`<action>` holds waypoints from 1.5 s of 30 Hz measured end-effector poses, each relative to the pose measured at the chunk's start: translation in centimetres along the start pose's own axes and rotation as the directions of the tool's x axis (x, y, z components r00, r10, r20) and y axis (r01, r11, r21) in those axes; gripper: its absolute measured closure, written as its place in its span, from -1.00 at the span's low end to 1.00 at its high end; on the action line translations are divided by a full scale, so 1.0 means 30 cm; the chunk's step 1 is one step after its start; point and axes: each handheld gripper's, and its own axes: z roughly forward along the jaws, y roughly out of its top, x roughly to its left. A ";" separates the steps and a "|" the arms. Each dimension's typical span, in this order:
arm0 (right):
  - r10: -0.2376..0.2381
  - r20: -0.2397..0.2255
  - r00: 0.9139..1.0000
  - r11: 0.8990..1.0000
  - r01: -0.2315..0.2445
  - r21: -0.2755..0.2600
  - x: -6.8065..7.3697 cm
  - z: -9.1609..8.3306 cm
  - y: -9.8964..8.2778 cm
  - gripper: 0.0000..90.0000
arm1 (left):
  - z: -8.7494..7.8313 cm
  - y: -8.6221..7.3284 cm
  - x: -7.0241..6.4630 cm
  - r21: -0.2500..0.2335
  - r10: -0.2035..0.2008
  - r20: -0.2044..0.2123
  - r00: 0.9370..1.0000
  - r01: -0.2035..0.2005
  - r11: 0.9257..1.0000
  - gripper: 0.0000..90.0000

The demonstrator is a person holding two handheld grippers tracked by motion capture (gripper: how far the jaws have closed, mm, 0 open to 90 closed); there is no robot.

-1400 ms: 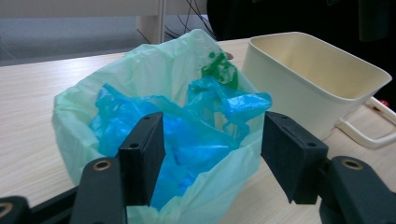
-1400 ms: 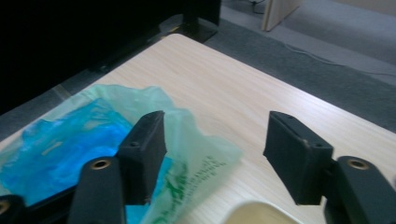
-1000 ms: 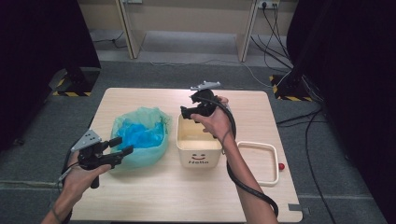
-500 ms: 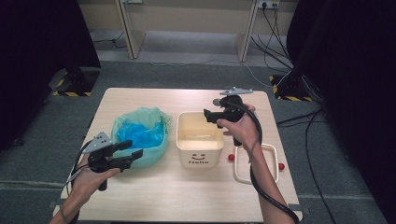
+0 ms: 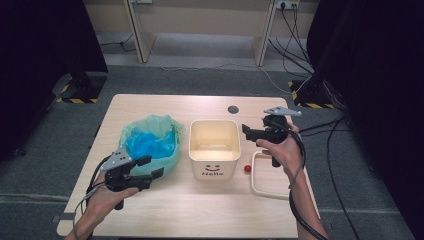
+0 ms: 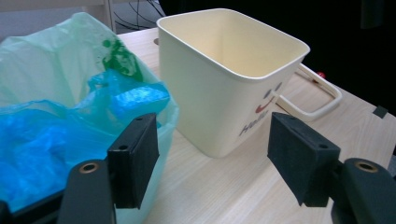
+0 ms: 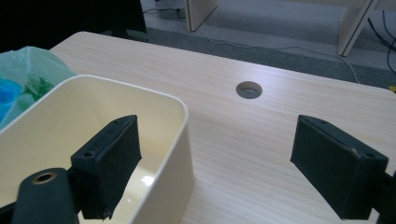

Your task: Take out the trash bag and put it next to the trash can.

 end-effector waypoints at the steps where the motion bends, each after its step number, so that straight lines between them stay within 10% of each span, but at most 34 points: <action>1: 0.000 0.000 1.000 1.000 0.000 0.000 0.000 0.000 0.000 -0.65 | 0.000 0.000 0.000 0.000 0.000 0.000 1.000 0.000 1.000 -0.28; 17: 0.091 0.070 0.993 0.996 -0.091 0.002 -0.160 -0.031 -0.195 -0.65 | 0.093 -0.081 -0.102 0.005 0.021 0.057 0.998 -0.021 1.000 -0.53; 45: 0.182 0.126 0.975 0.982 -0.187 0.024 -0.263 0.000 -0.376 -0.65 | 0.281 -0.267 -0.176 0.037 0.080 0.087 0.993 -0.084 0.996 -0.65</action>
